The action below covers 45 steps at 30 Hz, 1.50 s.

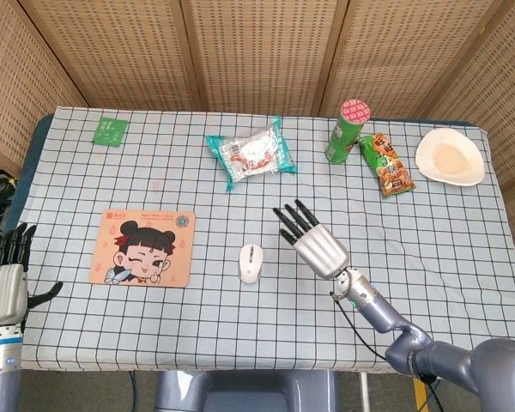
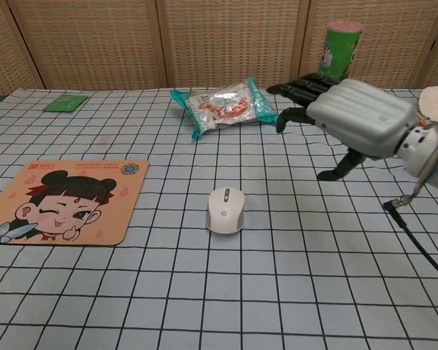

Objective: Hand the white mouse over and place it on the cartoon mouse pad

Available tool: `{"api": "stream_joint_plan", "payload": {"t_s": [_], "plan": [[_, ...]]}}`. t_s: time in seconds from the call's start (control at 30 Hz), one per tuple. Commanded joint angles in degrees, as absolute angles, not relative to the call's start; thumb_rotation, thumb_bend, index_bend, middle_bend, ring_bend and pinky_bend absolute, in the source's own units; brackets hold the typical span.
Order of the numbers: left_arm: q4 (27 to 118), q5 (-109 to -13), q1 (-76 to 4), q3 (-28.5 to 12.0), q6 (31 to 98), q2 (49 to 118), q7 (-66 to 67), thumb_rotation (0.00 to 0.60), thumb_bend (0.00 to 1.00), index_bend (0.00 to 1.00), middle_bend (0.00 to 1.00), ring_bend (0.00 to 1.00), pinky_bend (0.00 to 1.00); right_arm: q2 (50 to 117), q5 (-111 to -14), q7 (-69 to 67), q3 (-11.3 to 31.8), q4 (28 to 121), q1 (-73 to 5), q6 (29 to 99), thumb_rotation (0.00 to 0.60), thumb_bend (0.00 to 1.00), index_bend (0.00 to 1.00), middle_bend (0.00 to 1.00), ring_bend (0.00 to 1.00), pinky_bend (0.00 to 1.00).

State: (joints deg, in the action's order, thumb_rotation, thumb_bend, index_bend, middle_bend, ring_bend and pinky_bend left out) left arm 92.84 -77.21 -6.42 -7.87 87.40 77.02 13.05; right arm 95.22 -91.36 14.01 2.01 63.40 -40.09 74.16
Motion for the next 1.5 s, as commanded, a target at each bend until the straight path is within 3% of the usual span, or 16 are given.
{"api": "stream_joint_plan", "payload": {"t_s": [0.03, 0.3, 0.63, 0.7, 0.8, 0.97, 1.03, 1.13, 1.3, 1.5], "plan": [[92.75, -77.8, -6.64, -7.49, 87.2, 77.26, 13.38, 0.6, 0.08, 0.0, 0.0, 0.0, 0.0, 89.62, -84.66, 8.97, 3.22, 71.25, -32.57, 77.72, 0.6, 0.09, 0.29, 0.02, 0.0, 0.0], [92.44, -79.0, -7.32, -6.59, 86.1, 77.89, 13.71, 0.6, 0.08, 0.0, 0.0, 0.0, 0.0, 85.18, -81.15, 3.45, 2.82, 73.67, -25.06, 81.24, 0.6, 0.09, 0.24, 0.0, 0.0, 0.0], [94.08, -83.66, -13.2, -6.19, 79.27, 77.27, 15.95, 0.6, 0.08, 0.0, 0.0, 0.0, 0.0, 83.64, -81.77, -3.77, 2.44, 72.09, -18.42, 86.73, 0.6, 0.09, 0.22, 0.0, 0.0, 0.0], [94.54, -84.5, -14.99, -6.59, 77.46, 77.08, 16.78, 0.6, 0.08, 0.04, 0.0, 0.0, 0.04, 83.51, -81.99, -5.0, 2.58, 71.63, -18.0, 86.84, 0.6, 0.09, 0.23, 0.0, 0.0, 0.0], [95.15, -85.66, -18.74, -7.82, 73.72, 76.89, 17.87, 0.6, 0.08, 0.11, 0.01, 0.02, 0.14, 82.83, -82.45, -5.97, 2.95, 71.41, -17.81, 86.52, 0.6, 0.09, 0.24, 0.0, 0.0, 0.0], [94.59, -87.01, -27.4, -10.19, 64.0, 77.28, 19.26, 0.6, 0.08, 0.16, 0.05, 0.06, 0.16, 81.73, -83.14, -7.71, 4.08, 72.19, -17.22, 87.37, 0.6, 0.09, 0.24, 0.01, 0.0, 0.0], [91.44, -87.03, -33.41, -11.57, 57.02, 79.37, 20.89, 0.6, 0.08, 0.15, 0.05, 0.06, 0.16, 80.95, -82.61, -9.26, 4.78, 72.28, -16.87, 87.11, 0.6, 0.09, 0.24, 0.01, 0.0, 0.0], [87.42, -86.92, -38.29, -12.05, 52.02, 82.09, 21.92, 0.6, 0.08, 0.14, 0.04, 0.06, 0.16, 80.23, -82.47, -10.42, 5.51, 72.63, -16.6, 86.93, 0.6, 0.09, 0.24, 0.01, 0.0, 0.0], [83.01, -86.96, -44.97, -11.85, 45.15, 85.81, 22.75, 0.6, 0.09, 0.08, 0.0, 0.02, 0.16, 79.68, -82.51, -12.46, 6.47, 72.54, -16.32, 86.6, 0.6, 0.09, 0.25, 0.01, 0.0, 0.0], [79.35, -88.32, -52.39, -11.37, 38.54, 88.67, 23.44, 0.6, 0.09, 0.09, 0.0, 0.01, 0.15, 79.52, -82.4, -14.87, 7.78, 71.68, -15.97, 86.79, 0.6, 0.09, 0.25, 0.01, 0.0, 0.0]]}}
